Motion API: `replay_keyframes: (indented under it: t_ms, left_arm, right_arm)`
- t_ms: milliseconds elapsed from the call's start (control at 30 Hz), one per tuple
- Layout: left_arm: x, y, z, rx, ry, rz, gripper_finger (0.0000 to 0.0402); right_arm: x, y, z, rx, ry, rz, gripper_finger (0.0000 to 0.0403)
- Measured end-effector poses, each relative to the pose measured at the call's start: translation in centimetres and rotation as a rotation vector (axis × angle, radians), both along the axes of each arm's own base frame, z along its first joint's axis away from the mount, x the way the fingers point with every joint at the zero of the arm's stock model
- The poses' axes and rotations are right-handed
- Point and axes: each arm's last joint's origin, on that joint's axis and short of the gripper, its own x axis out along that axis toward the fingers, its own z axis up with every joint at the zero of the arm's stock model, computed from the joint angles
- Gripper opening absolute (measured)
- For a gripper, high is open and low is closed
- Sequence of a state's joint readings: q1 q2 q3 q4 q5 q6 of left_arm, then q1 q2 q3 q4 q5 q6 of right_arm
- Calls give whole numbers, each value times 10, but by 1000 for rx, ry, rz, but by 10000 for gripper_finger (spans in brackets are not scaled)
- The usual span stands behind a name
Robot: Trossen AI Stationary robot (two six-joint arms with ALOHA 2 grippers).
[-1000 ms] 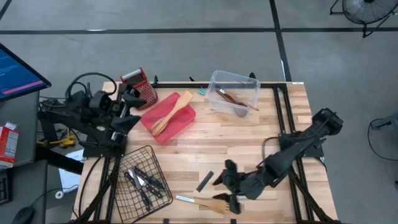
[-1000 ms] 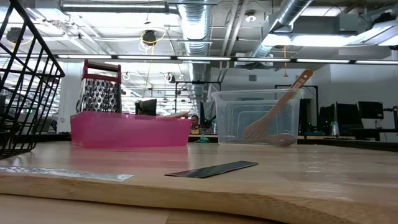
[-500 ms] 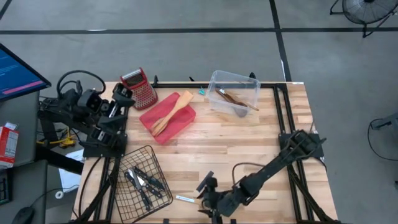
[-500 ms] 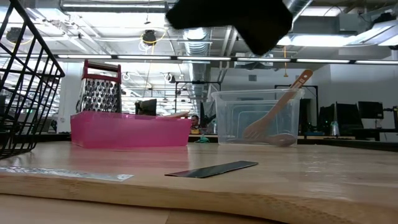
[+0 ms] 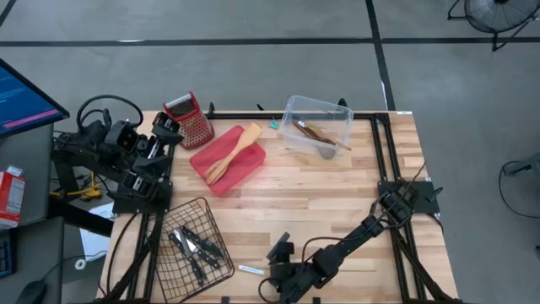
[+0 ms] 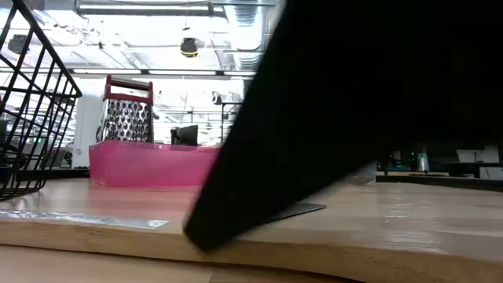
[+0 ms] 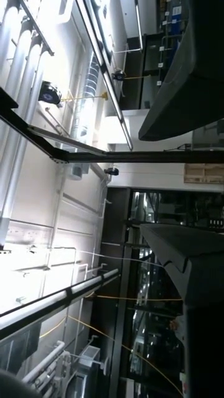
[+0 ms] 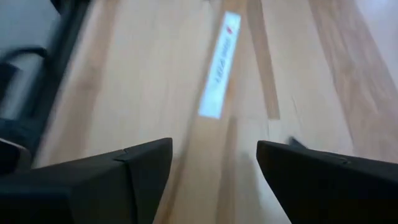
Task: Pick & Place Kitchen Items
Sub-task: Put the wooden serving spoon into the transparent bin
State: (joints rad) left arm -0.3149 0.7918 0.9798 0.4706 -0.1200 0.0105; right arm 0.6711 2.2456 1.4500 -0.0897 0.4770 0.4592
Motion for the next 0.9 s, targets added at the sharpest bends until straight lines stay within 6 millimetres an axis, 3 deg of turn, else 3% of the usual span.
replay_keyframes:
  t_ms: [267, 500, 900]
  left_arm:
    - [0, 0, 0, 0, 0, 0, 209]
    - [0, 0, 0, 1, 2, -1, 209]
    - [0, 0, 0, 3, 2, -3, 209]
  right_arm:
    - [-8, -17, -3, 1, 124, -209, 245]
    - [-8, -26, -6, -34, 174, -220, 209]
    - [2, -39, -8, 58, 241, -200, 81]
